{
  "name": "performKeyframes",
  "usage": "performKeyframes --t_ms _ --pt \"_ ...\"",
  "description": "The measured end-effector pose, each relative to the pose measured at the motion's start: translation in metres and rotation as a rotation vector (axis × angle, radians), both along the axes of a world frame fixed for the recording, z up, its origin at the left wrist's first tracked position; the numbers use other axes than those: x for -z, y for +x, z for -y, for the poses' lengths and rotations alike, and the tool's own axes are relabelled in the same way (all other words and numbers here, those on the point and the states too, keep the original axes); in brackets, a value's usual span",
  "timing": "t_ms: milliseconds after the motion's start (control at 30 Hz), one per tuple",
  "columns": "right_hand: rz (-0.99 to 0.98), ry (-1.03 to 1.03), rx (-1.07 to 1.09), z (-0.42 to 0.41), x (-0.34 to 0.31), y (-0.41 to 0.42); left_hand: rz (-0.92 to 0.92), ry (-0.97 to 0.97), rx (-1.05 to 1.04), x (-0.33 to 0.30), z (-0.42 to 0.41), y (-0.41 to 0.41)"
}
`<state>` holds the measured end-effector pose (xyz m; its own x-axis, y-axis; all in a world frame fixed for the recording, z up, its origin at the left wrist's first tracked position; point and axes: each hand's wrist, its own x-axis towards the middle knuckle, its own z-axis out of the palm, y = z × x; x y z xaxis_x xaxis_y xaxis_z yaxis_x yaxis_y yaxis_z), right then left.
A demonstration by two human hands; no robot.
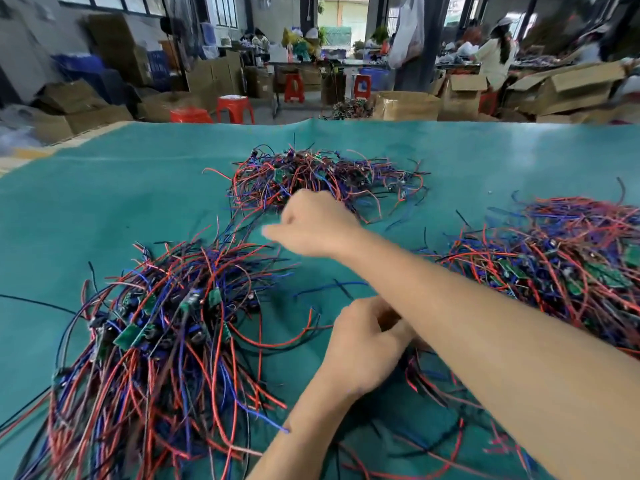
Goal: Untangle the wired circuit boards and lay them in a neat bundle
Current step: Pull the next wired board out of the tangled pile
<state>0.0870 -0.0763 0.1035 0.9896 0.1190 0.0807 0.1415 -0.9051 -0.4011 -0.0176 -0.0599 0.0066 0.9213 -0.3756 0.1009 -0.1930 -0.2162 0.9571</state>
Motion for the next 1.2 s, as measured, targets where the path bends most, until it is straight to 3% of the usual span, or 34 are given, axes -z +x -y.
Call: performKeyframes --t_ms 100,233,400,700,933,1033,1200 --pt "-0.008 -0.092 0.221 0.049 0.019 0.029 0.025 -0.027 0.049 0.001 0.001 -0.001" --pt "-0.133 -0.089 0.279 0.085 0.048 0.042 0.054 -0.008 0.055 0.002 0.002 0.001" --pt "-0.039 -0.095 0.392 0.087 0.06 0.049 0.062 0.014 0.039 0.001 0.001 0.0" --pt "0.05 0.285 0.565 0.11 0.043 0.035 0.042 0.012 0.009 0.0 0.002 0.0" --pt "0.112 0.541 0.488 0.117 0.034 -0.027 0.037 -0.049 -0.07 0.004 0.002 0.003" --pt "0.138 0.621 0.4 0.116 0.029 -0.063 -0.04 -0.181 -0.19 0.002 0.003 0.004" --pt "0.11 0.558 0.123 0.111 0.041 -0.141 -0.14 -0.326 -0.295 -0.006 0.001 0.002"
